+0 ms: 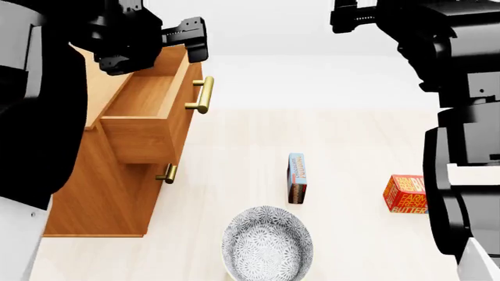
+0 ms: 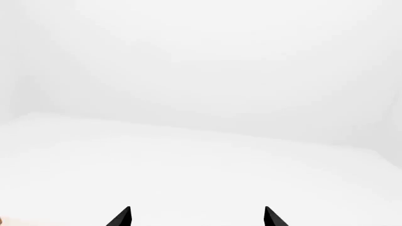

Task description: Put the chocolate pudding in the top drawer of the cabinet and close it.

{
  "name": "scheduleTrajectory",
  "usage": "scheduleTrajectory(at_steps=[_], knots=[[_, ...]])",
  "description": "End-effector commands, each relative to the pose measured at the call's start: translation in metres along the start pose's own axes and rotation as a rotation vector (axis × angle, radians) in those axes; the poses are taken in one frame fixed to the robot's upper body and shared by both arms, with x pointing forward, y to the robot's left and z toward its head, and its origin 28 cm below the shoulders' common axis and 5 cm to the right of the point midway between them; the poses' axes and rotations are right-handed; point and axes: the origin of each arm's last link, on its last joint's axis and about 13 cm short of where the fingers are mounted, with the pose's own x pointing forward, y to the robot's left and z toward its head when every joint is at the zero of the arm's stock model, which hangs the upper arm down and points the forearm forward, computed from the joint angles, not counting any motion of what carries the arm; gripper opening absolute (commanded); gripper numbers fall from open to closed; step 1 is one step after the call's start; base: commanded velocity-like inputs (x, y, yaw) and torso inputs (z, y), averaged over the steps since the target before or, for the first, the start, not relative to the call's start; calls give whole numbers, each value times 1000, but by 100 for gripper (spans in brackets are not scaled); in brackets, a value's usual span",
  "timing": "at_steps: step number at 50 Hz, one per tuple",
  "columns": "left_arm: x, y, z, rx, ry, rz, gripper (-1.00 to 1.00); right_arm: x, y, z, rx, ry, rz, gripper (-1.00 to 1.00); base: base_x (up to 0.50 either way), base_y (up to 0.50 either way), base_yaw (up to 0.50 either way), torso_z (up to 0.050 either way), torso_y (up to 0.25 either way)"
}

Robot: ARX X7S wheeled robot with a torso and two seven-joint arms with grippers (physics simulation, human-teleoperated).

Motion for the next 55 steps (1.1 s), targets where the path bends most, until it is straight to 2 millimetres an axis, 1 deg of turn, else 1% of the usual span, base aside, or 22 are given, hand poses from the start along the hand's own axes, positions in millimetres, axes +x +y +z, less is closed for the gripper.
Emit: scheduleTrajectory(at_steps=[1, 37, 55], knots=[[10, 0, -8, -24, 28, -5, 100, -1, 0, -2, -4, 6, 3, 100, 0, 0, 0, 0, 0], [34, 4, -27, -42, 84, 5, 100, 0, 1, -5, -9, 16, 10, 100, 0, 0, 0, 0, 0], [42, 4, -35, -45, 110, 3, 100, 1, 2, -9, -12, 23, 10, 100, 0, 0, 0, 0, 0]])
